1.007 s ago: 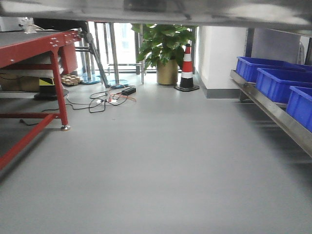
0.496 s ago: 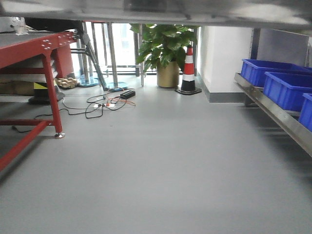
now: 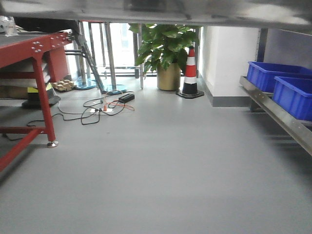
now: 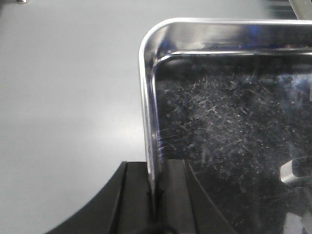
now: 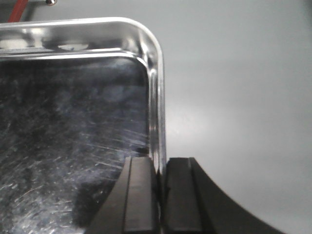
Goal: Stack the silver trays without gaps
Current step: 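Drive past the potted plant and turn toward the other shelf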
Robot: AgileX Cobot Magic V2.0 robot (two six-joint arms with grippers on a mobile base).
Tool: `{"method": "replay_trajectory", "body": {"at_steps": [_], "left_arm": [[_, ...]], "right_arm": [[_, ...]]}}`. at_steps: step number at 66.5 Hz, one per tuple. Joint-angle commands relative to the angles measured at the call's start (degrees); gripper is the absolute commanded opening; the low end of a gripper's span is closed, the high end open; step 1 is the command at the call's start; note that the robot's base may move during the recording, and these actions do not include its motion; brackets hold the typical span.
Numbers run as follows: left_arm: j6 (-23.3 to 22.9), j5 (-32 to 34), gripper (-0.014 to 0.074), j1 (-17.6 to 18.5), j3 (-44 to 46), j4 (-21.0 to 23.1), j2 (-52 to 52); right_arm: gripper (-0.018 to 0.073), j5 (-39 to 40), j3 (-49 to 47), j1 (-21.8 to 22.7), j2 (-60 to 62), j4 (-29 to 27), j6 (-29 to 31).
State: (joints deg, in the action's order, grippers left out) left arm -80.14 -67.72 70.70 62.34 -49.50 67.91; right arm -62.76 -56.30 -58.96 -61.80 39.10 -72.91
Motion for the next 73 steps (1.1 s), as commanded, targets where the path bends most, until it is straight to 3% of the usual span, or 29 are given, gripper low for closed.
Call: {"method": "replay_trajectory", "body": {"at_steps": [1,73], "left_arm": [[0.06,0.11,-0.0009,0.35,0.07,-1.22,-0.57],[0.06,0.11,-0.0009,0.35,0.07,-1.22,-0.57]], "right_arm": [[-0.0015,0.41,-0.16,0.00,0.19,2.69,0.40],[-0.0015,0.53,-0.16,0.00,0.19,2.69,0.40]]}}
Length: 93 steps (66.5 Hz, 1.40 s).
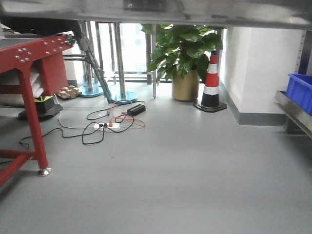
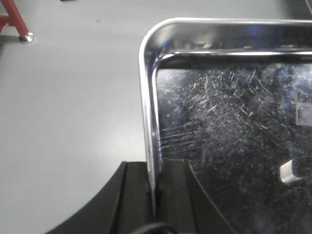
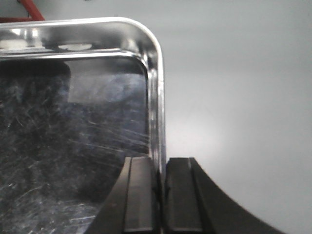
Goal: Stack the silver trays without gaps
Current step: 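Drive past the potted plant and turn toward the other shelf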
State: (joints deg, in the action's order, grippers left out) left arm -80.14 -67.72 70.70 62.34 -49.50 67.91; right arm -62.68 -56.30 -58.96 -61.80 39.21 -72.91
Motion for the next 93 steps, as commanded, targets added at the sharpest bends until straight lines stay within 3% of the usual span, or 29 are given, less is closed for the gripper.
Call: {"method": "replay_trajectory", "body": {"at_steps": [1,93], "left_arm": [[0.06,0.11,-0.0009,0.35,0.07,-1.22,-0.57],[0.06,0.11,-0.0009,0.35,0.07,-1.38,-0.57]], "right_arm": [[-0.0015,0.45,-0.16,0.00,0.19,2.59,0.40],[-0.0015,1.62,-0.16,0.00,0.19,2.59,0.40]]}}
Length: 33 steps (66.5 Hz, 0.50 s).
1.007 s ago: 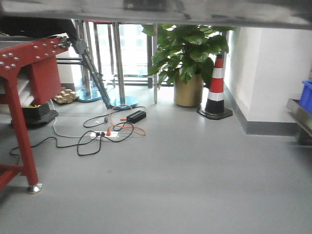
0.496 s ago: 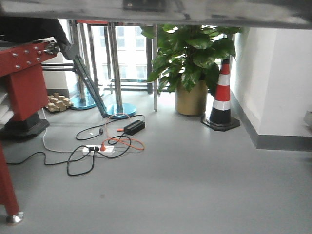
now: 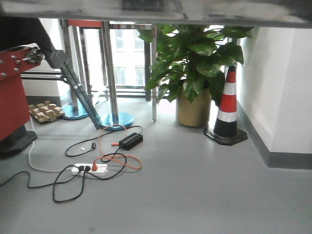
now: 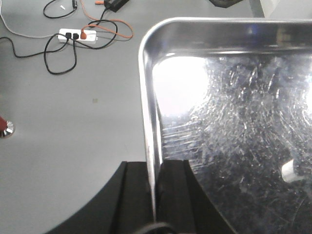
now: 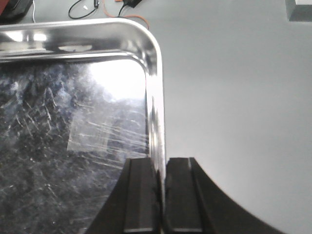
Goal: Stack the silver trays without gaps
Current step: 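Drive past the potted plant and turn toward the other shelf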
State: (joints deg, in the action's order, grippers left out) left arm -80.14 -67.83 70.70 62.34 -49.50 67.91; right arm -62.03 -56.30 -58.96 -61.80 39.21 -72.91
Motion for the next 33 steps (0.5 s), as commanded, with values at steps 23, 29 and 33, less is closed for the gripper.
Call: {"method": "replay_trajectory", "body": {"at_steps": [23,29,33], "left_arm": [[0.06,0.23,-0.0009,0.35,0.07,-3.80,-0.57],[0.06,0.23,-0.0009,0.35,0.07,-3.80,-0.57],[0.06,0.23,-0.0009,0.35,0.07,-3.80,-0.57]], "right_arm": [[-0.0015,0.97,-0.16,0.00,0.19,2.59,0.40],[-0.0015,0.97,-0.16,0.00,0.19,2.59,0.40],[-0.0015,0.97,-0.16,0.00,0.19,2.59,0.40]]}}
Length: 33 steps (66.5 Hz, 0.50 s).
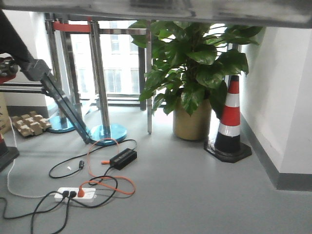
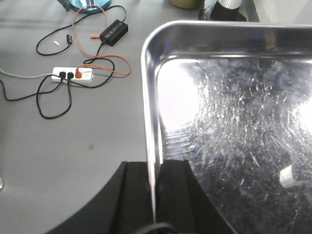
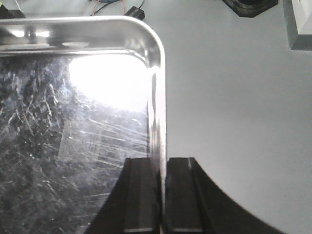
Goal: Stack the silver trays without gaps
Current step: 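Drive past the potted plant and turn toward the other shelf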
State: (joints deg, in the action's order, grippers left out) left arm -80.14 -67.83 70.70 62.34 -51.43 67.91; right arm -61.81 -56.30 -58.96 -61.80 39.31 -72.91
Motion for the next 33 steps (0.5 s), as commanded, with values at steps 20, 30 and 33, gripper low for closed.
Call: {"method": "replay_trajectory", "body": {"at_steps": [20,30,33], "left_arm": [[0.06,0.23,-0.0009,0.35,0.07,-1.87,-0.57],[0.06,0.23,-0.0009,0.35,0.07,-1.87,-0.57],[0.06,0.23,-0.0009,0.35,0.07,-1.87,-0.57]], "right_arm": [[-0.0015,0.75,-0.16,0.00,0.19,2.48,0.40],[-0.0015,1.37,-0.16,0.00,0.19,2.48,0.40],[-0.0015,1.81,-0.16,0.00,0.19,2.48,0.40]]}}
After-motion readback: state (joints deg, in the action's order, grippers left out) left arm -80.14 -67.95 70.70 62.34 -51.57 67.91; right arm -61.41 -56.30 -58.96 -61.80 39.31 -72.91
